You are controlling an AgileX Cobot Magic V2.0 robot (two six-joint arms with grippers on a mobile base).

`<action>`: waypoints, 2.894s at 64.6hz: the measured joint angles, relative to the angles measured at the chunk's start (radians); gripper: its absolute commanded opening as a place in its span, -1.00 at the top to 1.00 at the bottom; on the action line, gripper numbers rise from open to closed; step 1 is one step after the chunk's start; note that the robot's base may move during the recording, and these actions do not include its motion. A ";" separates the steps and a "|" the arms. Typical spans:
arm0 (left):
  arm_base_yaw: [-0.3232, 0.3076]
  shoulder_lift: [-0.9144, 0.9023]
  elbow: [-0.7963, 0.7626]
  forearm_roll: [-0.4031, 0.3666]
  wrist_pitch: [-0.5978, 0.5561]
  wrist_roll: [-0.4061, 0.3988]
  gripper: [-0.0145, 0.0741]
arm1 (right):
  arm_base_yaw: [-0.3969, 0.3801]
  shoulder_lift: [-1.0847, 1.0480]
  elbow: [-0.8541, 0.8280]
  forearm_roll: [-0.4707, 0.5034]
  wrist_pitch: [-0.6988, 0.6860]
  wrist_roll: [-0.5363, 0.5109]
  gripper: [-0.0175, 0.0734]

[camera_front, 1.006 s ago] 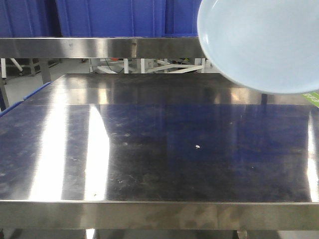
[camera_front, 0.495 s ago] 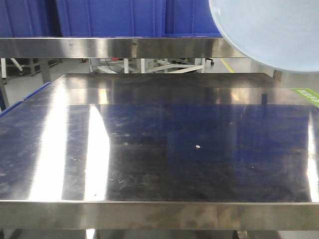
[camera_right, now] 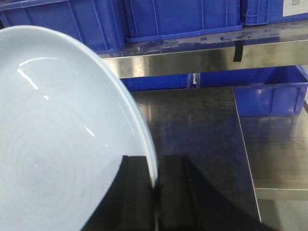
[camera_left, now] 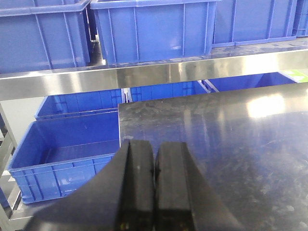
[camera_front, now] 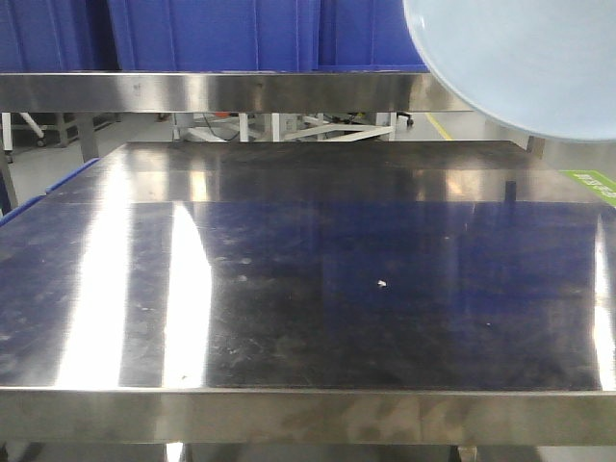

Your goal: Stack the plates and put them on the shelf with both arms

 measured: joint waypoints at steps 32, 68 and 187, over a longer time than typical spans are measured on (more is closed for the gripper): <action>0.000 0.000 0.000 0.000 0.000 0.000 0.48 | 0.000 0.000 0.000 0.000 0.000 0.000 0.51; 0.000 0.000 0.000 0.000 0.000 0.000 0.48 | 0.000 0.000 0.000 0.000 0.000 0.000 0.51; 0.000 0.000 0.000 0.000 0.000 0.000 0.48 | 0.000 0.000 0.002 0.000 -0.005 0.000 0.51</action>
